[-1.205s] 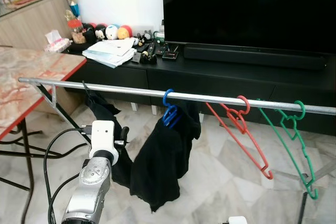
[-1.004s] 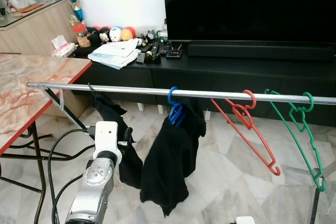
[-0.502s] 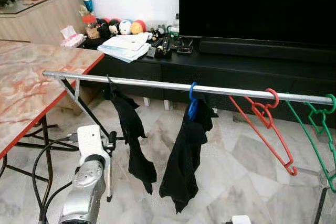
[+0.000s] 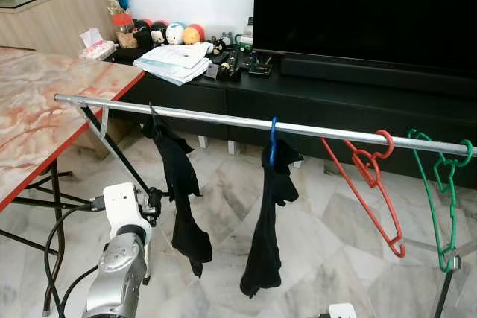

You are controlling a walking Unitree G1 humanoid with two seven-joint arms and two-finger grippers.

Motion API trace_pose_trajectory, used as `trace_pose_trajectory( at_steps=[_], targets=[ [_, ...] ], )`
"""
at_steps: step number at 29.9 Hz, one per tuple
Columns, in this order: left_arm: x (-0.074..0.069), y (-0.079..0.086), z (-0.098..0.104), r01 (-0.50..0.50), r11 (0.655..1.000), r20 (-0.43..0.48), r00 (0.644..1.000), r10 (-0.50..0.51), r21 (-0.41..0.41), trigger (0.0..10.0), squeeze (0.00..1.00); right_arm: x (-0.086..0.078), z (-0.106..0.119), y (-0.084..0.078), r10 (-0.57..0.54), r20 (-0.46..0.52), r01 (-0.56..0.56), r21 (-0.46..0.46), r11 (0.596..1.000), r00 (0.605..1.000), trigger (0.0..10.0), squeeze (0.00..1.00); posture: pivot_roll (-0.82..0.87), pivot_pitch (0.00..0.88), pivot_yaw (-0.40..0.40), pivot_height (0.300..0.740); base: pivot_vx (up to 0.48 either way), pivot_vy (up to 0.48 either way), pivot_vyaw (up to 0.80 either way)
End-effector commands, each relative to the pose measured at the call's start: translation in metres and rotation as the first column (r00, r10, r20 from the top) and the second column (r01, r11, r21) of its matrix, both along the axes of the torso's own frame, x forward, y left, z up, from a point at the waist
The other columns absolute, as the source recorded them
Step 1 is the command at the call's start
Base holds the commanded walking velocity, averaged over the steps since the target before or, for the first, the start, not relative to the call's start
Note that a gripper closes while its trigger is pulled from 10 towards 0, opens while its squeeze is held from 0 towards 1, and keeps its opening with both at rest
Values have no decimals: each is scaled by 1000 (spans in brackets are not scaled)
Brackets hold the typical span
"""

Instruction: Hang hanger

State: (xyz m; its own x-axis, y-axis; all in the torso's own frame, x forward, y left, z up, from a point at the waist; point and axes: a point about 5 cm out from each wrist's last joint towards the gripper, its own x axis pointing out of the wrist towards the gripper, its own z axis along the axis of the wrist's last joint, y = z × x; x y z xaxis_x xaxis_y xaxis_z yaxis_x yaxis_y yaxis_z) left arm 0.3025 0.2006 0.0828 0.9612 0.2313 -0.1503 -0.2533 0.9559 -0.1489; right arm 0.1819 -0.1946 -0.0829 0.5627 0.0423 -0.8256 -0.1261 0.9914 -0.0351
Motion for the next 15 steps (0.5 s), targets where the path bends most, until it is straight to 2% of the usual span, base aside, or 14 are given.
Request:
trace_pose_trajectory(
  at_steps=[1, 5, 8, 15],
  targets=[
    [-4, 4, -5, -26, 1000, -7, 1000, 26, -11, 10000, 0, -1, -1, 3, 13, -3, -13, 9, 1000, 1000, 10000, 0, -49, 62, 64, 740, 0, 0, 788],
    [-5, 0, -6, -9, 1000, -4, 1000, 9, -13, 10000, 0, -2, -2, 7, 26, -20, -25, 57, 998, 999, 10000, 0, -49, 57, 74, 740, 0, 0, 725],
    [-4, 0, -5, 5, 1000, -2, 1000, -5, -8, 10000, 0, -3, -2, 6, -5, -23, 6, 45, 999, 1000, 10000, 0, -47, 52, 80, 740, 0, 0, 0],
    [-1, -1, -2, 50, 999, 6, 999, -50, 4, 10000, 0, -3, -3, 7, 0, -24, 0, 32, 999, 1000, 10000, 0, -51, 39, 86, 740, 35, 0, 0]
  ],
)
